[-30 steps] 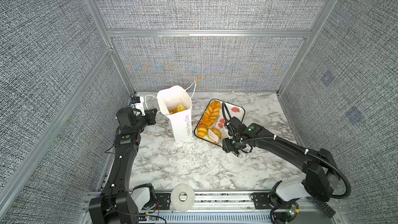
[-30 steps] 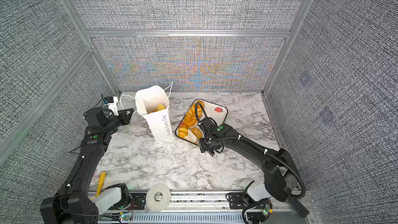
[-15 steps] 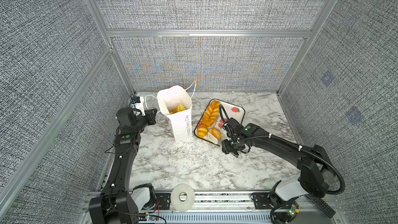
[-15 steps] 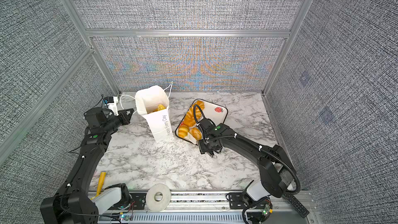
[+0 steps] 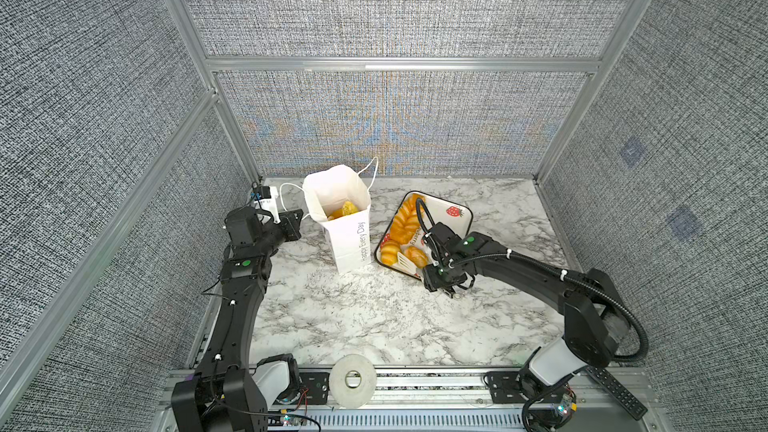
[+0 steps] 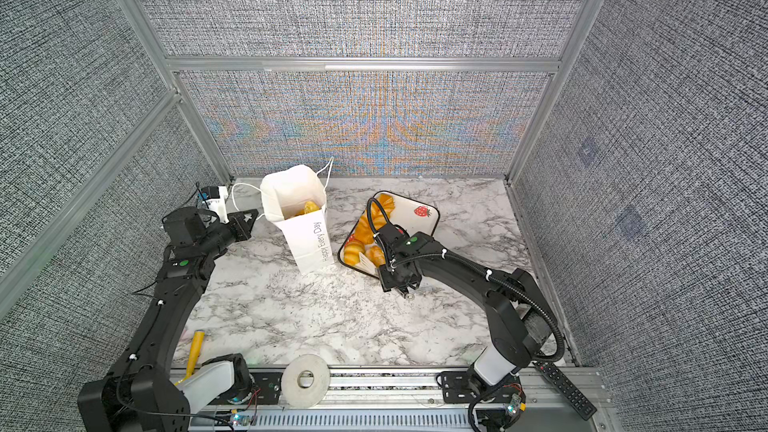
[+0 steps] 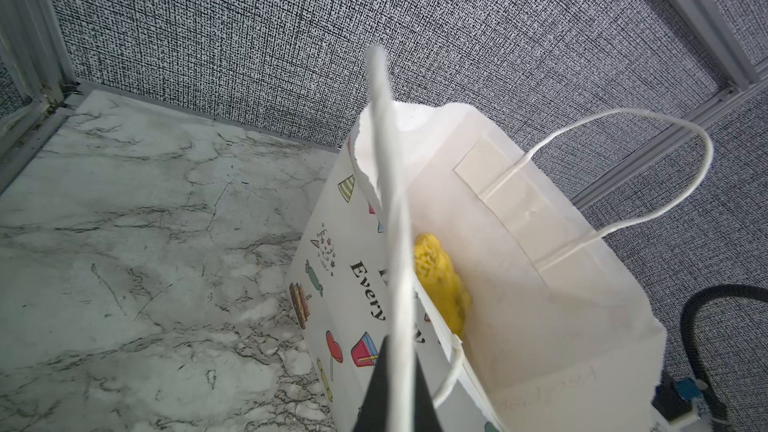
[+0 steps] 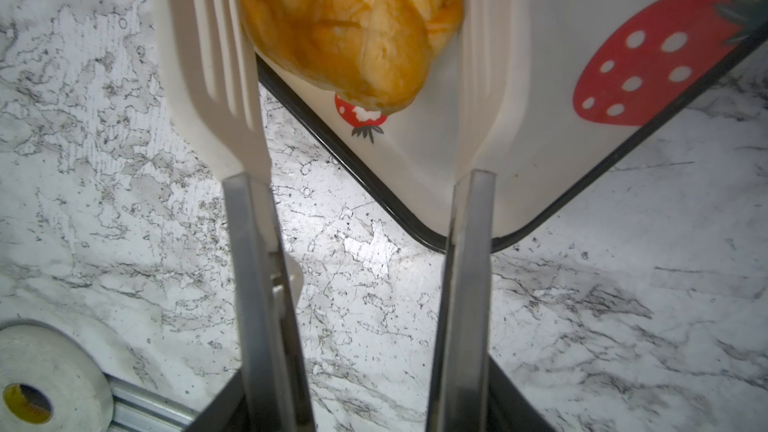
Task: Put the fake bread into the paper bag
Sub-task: 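Lower the right tongs onto the puff bun on the tray and close them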
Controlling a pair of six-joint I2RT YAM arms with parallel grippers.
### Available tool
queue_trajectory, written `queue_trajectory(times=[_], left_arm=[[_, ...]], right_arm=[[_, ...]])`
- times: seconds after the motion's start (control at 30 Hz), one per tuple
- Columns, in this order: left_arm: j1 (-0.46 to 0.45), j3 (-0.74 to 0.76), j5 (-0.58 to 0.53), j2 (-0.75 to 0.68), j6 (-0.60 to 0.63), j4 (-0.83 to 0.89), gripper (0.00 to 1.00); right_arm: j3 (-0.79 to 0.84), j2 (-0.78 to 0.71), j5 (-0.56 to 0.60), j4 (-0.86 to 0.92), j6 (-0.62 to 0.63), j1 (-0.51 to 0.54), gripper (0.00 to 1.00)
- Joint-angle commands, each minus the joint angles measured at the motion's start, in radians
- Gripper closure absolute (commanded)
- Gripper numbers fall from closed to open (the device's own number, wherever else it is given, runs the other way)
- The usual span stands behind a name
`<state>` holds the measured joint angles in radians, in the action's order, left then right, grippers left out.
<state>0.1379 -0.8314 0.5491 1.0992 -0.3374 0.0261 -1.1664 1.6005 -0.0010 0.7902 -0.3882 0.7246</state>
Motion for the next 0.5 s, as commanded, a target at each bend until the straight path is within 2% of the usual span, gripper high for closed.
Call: queue_trajectory(times=[0.0, 0.47], left_arm=[[0.000, -0.003, 0.003, 0.003, 0.006, -0.002, 1.00], [0.000, -0.003, 0.005, 0.004, 0.008, -0.002, 1.00]], right_arm=[[-0.001, -0.006, 0.016, 0.015, 0.008, 0.000, 0.41], [-0.002, -0.026, 0.024, -0.008, 0.004, 0.002, 0.56]])
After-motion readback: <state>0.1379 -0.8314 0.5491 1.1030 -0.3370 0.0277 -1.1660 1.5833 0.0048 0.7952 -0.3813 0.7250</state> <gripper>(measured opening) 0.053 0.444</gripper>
